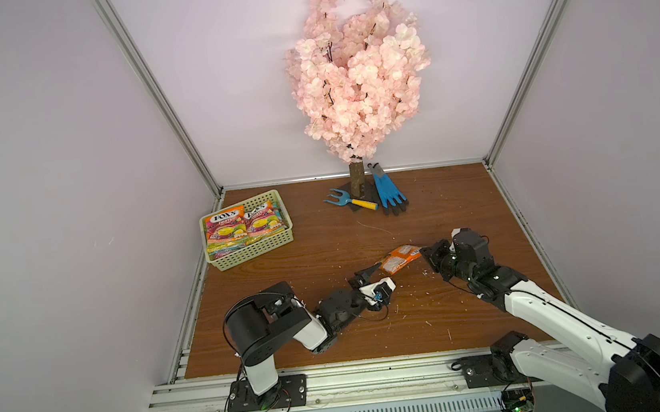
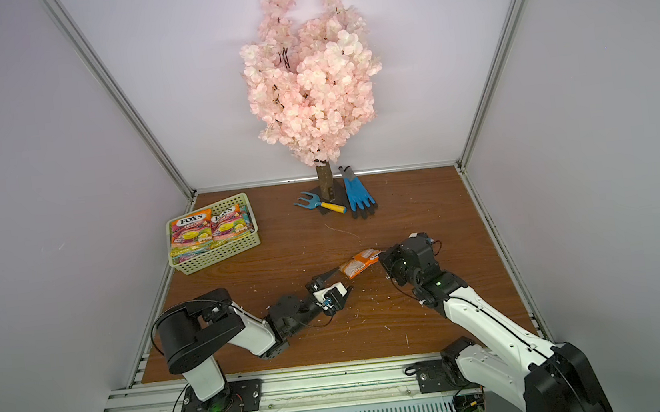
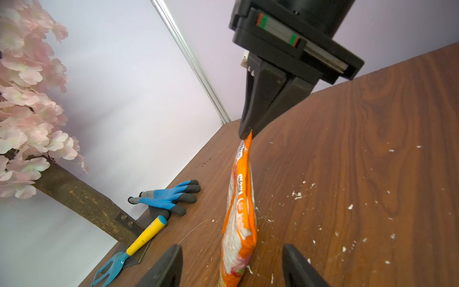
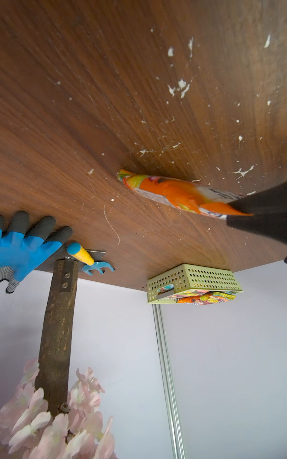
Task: Put the candies in the basket
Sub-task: Pick up the candy at the center of the board.
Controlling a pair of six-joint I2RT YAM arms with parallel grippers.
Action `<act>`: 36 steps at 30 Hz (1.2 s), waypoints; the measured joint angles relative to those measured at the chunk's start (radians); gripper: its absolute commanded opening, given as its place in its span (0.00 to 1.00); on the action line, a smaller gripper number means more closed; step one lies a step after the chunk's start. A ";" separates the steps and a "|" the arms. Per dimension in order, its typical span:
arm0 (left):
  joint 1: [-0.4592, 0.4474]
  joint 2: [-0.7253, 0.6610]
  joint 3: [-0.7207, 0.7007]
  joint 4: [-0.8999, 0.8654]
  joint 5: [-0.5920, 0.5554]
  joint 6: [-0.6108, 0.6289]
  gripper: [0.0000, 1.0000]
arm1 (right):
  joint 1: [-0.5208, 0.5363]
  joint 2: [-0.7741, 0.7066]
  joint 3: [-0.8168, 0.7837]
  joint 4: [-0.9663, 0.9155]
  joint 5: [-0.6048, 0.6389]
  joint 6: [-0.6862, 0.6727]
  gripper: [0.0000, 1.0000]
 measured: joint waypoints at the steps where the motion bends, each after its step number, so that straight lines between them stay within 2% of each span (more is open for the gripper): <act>1: 0.000 0.000 0.001 0.007 0.009 -0.006 0.66 | 0.000 0.000 0.000 0.000 0.000 0.000 0.00; 8: 0.004 0.036 0.039 0.014 0.038 -0.018 0.59 | 0.000 -0.013 0.000 -0.011 0.001 0.000 0.00; 10: 0.010 0.053 0.054 0.010 0.044 -0.020 0.54 | 0.000 -0.017 0.000 -0.011 0.001 0.000 0.00; 16: 0.031 0.081 0.103 -0.013 0.075 -0.016 0.34 | 0.000 -0.019 0.000 -0.014 0.002 0.002 0.00; 20: 0.032 0.087 0.119 -0.018 0.085 -0.009 0.26 | 0.000 -0.019 0.000 -0.014 0.002 0.002 0.00; 24: 0.032 0.092 0.119 -0.035 0.099 -0.002 0.01 | 0.000 -0.019 -0.002 -0.013 0.002 0.002 0.00; 26: 0.032 0.086 0.119 -0.054 0.102 0.005 0.01 | 0.000 -0.019 -0.002 -0.013 0.003 0.000 0.00; 29: 0.039 0.029 0.119 -0.138 0.103 0.009 0.01 | 0.001 -0.019 -0.002 -0.010 0.009 -0.039 0.25; 31: 0.061 -0.057 0.124 -0.245 0.106 -0.002 0.01 | 0.002 -0.019 0.011 -0.012 0.036 -0.117 0.46; 33: 0.101 -0.156 0.161 -0.402 0.114 -0.036 0.01 | 0.002 -0.019 0.043 -0.010 0.074 -0.210 0.63; 36: 0.191 -0.267 0.298 -0.690 0.140 -0.098 0.01 | 0.001 -0.019 0.114 0.017 0.145 -0.365 0.84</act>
